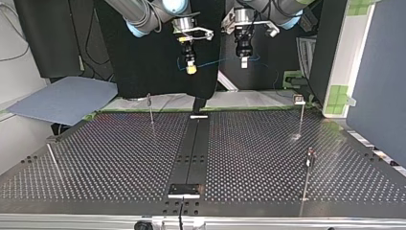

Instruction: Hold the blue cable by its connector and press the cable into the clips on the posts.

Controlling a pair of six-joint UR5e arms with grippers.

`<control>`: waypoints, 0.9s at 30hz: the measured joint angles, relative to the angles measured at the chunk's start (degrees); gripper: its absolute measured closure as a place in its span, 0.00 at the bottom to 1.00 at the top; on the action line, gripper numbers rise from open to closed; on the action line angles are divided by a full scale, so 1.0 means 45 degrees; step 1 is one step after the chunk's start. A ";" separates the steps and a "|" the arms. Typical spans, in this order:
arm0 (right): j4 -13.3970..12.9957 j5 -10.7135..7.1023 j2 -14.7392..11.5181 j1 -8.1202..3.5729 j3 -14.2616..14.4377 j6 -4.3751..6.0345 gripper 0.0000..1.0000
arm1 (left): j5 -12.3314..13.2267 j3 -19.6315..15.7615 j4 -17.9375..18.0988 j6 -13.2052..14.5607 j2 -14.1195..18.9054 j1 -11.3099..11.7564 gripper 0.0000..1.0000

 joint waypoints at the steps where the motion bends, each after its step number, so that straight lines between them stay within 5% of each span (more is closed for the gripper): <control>1: 0.0039 0.0101 0.0033 0.0102 -0.0041 -0.0001 1.00 | -0.0001 0.0001 -0.0128 0.0006 0.0049 -0.0001 1.00; 7: 0.0115 0.0387 0.0095 0.0540 -0.0123 -0.0002 1.00 | -0.0002 0.0001 -0.0761 0.0014 0.0115 -0.0004 1.00; 18: 0.0278 0.0565 -0.0055 0.0479 -0.0292 -0.0018 1.00 | 0.0014 0.0047 -0.0843 -0.0090 0.0130 0.0046 1.00; 27: 0.1204 0.0522 -0.0982 0.0366 -0.0868 0.0615 1.00 | -0.0025 0.0261 -0.1481 -0.0641 0.0969 0.0163 1.00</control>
